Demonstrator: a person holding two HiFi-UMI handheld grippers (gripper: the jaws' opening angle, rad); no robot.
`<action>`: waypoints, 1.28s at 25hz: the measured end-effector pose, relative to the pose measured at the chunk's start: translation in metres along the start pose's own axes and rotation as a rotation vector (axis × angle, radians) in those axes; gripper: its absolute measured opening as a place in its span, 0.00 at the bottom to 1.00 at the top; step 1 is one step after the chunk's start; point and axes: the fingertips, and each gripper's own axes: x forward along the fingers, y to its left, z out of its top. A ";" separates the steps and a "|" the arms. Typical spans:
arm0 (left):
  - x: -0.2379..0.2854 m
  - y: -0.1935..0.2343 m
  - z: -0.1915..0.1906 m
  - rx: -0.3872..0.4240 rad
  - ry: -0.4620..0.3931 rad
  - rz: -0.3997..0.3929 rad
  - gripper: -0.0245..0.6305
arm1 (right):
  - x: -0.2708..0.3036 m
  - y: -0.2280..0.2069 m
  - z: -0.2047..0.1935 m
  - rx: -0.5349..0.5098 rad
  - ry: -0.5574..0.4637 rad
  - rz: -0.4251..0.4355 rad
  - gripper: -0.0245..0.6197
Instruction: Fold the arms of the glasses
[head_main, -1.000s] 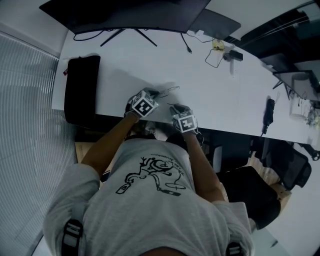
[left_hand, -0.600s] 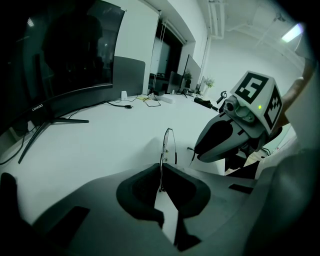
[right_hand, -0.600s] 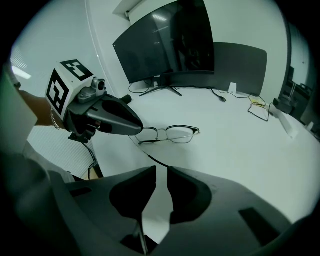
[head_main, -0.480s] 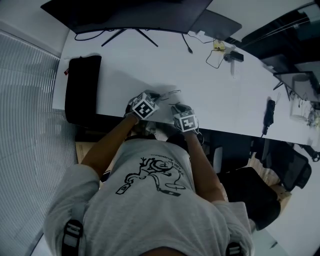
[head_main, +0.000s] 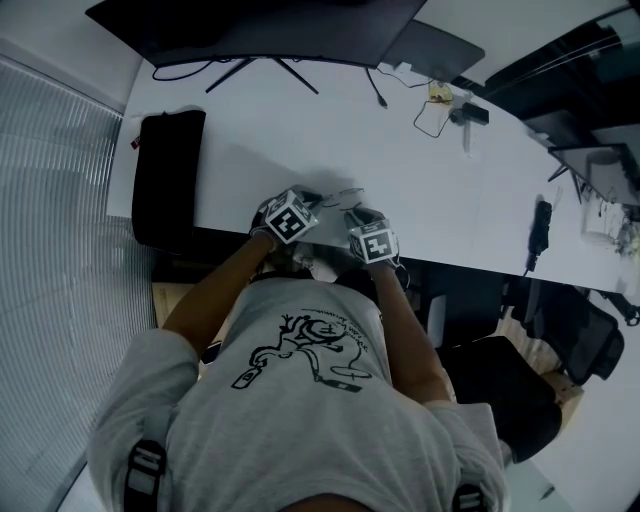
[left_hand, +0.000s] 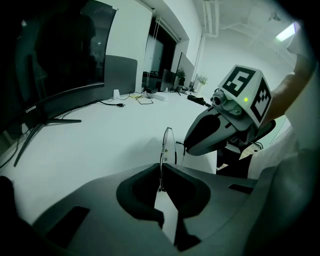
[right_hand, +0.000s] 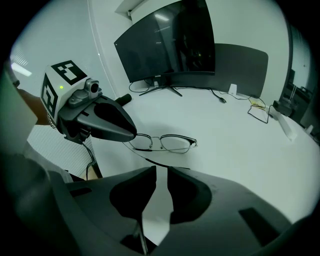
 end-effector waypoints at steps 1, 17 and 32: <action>0.000 -0.001 0.000 0.006 0.003 -0.004 0.09 | 0.000 -0.001 0.001 -0.003 -0.001 -0.003 0.16; 0.001 -0.022 -0.005 0.074 0.032 -0.051 0.09 | -0.001 -0.002 -0.003 0.003 -0.018 -0.001 0.16; -0.002 -0.005 0.009 0.338 0.002 0.214 0.09 | -0.026 -0.008 0.006 -0.013 -0.077 -0.011 0.14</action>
